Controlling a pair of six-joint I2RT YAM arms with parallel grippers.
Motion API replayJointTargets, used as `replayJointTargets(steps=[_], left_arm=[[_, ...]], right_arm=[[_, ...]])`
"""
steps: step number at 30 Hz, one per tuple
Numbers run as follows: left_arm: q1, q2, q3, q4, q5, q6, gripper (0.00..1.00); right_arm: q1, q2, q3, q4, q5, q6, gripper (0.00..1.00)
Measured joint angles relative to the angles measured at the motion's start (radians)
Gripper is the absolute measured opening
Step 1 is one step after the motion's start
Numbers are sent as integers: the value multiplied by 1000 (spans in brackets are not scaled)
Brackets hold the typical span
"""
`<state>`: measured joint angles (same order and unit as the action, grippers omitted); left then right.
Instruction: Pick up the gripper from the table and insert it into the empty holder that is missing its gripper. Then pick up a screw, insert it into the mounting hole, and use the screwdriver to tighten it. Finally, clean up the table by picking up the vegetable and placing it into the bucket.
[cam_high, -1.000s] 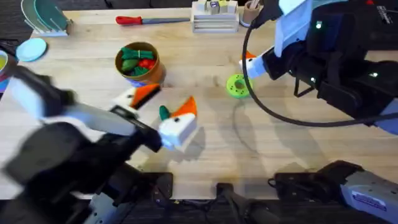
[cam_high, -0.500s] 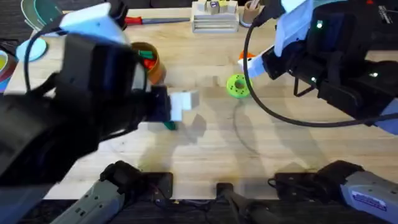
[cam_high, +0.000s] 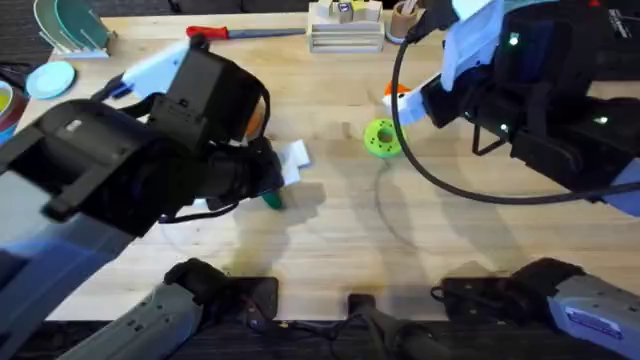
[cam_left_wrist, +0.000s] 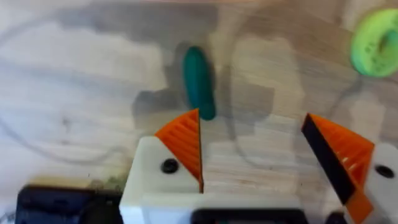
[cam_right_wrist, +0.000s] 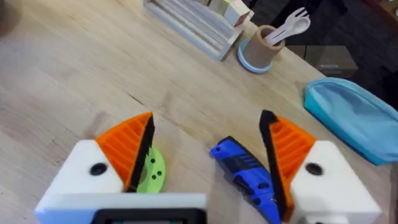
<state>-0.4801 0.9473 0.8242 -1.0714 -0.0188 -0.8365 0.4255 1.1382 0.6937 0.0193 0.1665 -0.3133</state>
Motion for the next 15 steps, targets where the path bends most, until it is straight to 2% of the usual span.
replayJointTargets(steps=[3,8,15], left_arm=[[0,37,0,-22,-43,-85,993],[0,139,-2,-7,-73,-173,993],[0,276,-2,28,-83,-214,993]], right_arm=[[0,0,0,0,0,0,985],[0,0,0,0,0,0,986],[0,0,0,0,0,0,986]])
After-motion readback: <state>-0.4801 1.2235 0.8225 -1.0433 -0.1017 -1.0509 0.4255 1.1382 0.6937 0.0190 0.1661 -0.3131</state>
